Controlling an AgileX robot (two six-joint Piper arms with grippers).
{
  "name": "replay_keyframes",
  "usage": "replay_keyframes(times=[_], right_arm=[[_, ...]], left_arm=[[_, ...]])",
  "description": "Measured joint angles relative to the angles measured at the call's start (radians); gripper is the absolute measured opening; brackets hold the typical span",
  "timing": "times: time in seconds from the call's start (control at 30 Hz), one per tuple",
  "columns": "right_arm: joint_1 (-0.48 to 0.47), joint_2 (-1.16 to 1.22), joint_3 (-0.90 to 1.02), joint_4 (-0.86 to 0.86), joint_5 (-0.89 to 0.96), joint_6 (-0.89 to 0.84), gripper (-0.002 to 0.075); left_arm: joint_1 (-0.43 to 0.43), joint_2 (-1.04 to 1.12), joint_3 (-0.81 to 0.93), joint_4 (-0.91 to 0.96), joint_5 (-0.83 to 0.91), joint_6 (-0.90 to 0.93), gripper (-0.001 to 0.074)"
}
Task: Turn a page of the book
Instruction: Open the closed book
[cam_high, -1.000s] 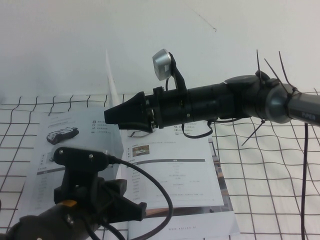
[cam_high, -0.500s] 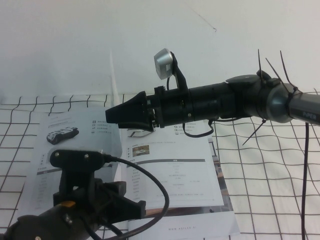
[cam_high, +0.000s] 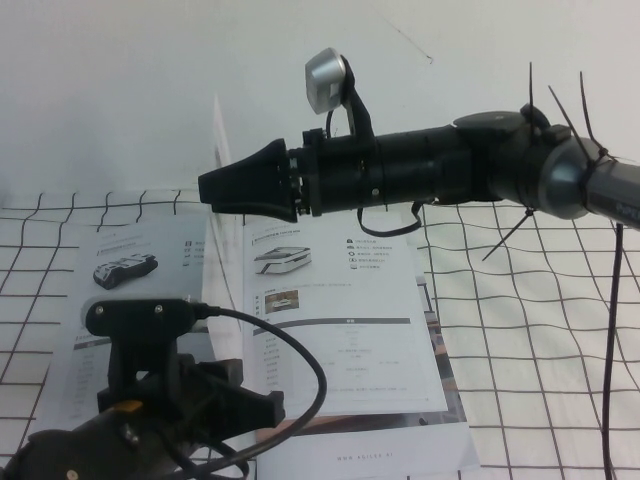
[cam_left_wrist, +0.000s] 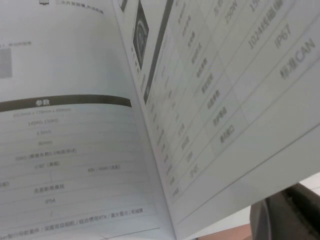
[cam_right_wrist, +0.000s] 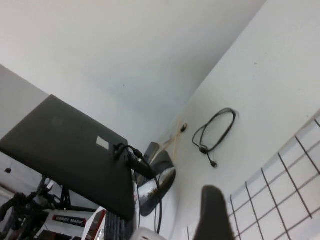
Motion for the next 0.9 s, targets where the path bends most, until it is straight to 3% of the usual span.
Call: replay_keyframes(times=[0.23, 0.4, 0.47, 0.53, 0.67, 0.9], right_arm=[[-0.032, -0.018, -0.011, -0.007, 0.011, 0.063, 0.0409], [-0.066, -0.018, -0.014, -0.165, 0.011, 0.096, 0.0211], [-0.071, -0.018, -0.014, -0.294, 0.011, 0.102, 0.01], [-0.071, -0.018, -0.014, -0.428, 0.012, 0.133, 0.0047], [-0.063, -0.018, -0.014, -0.707, 0.021, 0.215, 0.0011], [-0.045, 0.011, -0.014, -0.942, -0.046, 0.307, 0.0003]], left_arm=[[-0.002, 0.0, 0.0, -0.082, -0.031, -0.004, -0.0002], [-0.002, 0.0, 0.0, -0.136, -0.049, -0.006, -0.0002], [-0.002, 0.0, 0.0, -0.149, -0.049, -0.006, -0.0002], [-0.002, 0.0, 0.0, -0.153, -0.051, -0.007, -0.0002], [-0.002, 0.0, 0.0, -0.155, -0.052, -0.022, -0.0002], [-0.002, 0.0, 0.0, -0.14, -0.052, -0.033, -0.0002]])
